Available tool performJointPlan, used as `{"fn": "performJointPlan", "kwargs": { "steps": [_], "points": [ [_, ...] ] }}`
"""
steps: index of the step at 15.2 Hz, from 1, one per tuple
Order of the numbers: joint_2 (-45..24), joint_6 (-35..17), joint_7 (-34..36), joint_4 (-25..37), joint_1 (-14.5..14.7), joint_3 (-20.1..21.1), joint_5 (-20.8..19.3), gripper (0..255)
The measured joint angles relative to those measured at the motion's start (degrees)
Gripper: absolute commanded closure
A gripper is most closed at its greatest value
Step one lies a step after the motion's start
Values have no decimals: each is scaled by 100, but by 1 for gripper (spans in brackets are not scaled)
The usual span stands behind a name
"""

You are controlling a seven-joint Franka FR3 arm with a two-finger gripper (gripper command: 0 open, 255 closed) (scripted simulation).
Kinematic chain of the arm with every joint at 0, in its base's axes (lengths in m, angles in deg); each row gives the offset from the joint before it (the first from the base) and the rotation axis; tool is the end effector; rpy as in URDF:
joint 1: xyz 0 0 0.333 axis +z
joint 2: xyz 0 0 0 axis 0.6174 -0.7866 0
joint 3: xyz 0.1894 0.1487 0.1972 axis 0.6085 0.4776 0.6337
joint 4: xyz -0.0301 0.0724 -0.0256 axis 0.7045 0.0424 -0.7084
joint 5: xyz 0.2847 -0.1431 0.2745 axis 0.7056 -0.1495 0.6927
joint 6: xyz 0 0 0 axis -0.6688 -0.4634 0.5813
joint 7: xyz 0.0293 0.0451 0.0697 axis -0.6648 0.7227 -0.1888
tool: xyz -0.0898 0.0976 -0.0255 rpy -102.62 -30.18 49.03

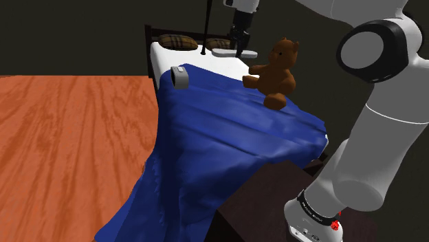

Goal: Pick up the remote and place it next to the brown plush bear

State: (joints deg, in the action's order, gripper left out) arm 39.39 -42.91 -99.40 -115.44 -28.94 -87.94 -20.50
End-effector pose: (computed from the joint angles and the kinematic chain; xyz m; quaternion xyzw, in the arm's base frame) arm 0.6265 -0.1033 0.5777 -0.8455 -0.5339 0.0007 0.0111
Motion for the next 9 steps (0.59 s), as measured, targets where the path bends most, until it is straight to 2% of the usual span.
{"fn": "performJointPlan", "kwargs": {
  "steps": [9],
  "points": [
    [-344, 855, -54, 1176, -147, -34, 141, 255]
  ]
}}
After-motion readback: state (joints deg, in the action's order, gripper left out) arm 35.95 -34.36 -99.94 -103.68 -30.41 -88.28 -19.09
